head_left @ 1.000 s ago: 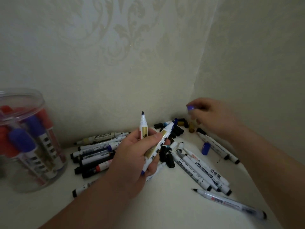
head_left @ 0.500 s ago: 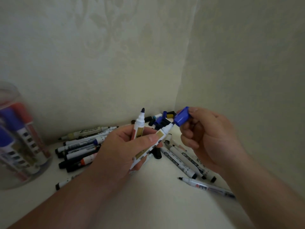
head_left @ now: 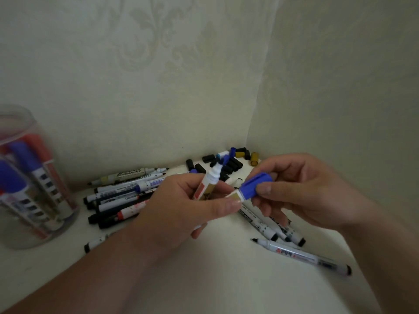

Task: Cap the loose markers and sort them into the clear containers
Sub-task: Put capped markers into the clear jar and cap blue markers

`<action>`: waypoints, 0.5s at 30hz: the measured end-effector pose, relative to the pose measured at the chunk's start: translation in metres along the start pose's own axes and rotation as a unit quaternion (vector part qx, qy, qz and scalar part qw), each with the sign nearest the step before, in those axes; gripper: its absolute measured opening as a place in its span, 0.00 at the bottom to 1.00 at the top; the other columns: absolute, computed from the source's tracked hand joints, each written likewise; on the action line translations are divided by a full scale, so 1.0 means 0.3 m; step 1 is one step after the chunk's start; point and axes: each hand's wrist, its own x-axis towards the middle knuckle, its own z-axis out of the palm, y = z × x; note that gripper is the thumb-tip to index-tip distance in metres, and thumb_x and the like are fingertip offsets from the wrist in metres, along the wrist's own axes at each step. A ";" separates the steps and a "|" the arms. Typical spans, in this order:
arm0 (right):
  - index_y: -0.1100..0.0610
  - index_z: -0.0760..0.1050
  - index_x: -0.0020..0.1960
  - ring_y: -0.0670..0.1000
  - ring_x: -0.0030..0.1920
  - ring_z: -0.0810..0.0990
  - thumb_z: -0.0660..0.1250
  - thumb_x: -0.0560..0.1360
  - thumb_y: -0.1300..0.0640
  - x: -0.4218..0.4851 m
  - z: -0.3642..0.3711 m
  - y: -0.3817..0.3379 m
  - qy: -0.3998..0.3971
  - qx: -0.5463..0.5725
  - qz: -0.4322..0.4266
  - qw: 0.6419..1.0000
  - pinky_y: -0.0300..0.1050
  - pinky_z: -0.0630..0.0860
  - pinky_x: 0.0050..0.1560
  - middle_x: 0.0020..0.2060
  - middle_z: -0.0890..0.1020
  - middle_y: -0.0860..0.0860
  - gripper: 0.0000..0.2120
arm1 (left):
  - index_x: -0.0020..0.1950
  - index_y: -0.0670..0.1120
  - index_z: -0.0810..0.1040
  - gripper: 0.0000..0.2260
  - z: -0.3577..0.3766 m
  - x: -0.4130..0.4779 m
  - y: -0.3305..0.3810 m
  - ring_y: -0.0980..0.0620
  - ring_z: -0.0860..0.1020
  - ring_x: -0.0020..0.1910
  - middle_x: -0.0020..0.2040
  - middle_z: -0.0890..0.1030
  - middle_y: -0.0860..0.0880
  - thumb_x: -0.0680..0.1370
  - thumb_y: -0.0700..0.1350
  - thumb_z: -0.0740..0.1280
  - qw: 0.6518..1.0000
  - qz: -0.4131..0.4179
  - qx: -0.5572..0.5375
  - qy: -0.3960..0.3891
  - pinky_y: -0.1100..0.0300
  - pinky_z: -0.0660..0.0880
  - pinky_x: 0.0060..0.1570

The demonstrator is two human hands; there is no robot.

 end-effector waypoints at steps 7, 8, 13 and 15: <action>0.68 0.81 0.51 0.52 0.29 0.82 0.69 0.71 0.69 -0.035 0.011 -0.063 -0.028 -0.092 0.023 0.995 0.43 0.81 0.31 0.32 0.85 0.55 0.09 | 0.40 0.51 0.86 0.06 -0.015 -0.006 0.012 0.49 0.67 0.24 0.34 0.84 0.46 0.68 0.51 0.79 0.996 -0.040 -0.003 -0.080 0.63 0.65 0.21; 0.67 0.82 0.51 0.53 0.29 0.83 0.69 0.71 0.68 -0.036 0.014 -0.067 -0.026 -0.094 0.022 0.995 0.44 0.81 0.32 0.33 0.85 0.56 0.09 | 0.38 0.50 0.86 0.05 -0.015 -0.005 0.010 0.52 0.66 0.23 0.35 0.84 0.45 0.68 0.49 0.79 0.993 -0.060 -0.038 -0.094 0.63 0.64 0.20; 0.65 0.84 0.51 0.55 0.30 0.83 0.70 0.72 0.65 -0.028 0.032 -0.060 -0.006 -0.105 0.020 0.994 0.46 0.81 0.32 0.36 0.85 0.61 0.09 | 0.34 0.46 0.84 0.04 -0.028 0.007 -0.003 0.55 0.64 0.18 0.35 0.81 0.41 0.67 0.45 0.74 0.976 -0.122 -0.140 -0.117 0.65 0.61 0.19; 0.65 0.84 0.50 0.56 0.29 0.82 0.69 0.72 0.64 -0.019 0.042 -0.054 0.005 -0.089 0.021 0.996 0.46 0.81 0.31 0.37 0.84 0.64 0.09 | 0.33 0.46 0.84 0.04 -0.027 0.007 0.000 0.54 0.64 0.18 0.34 0.82 0.41 0.66 0.45 0.76 0.981 -0.107 -0.126 -0.102 0.65 0.61 0.18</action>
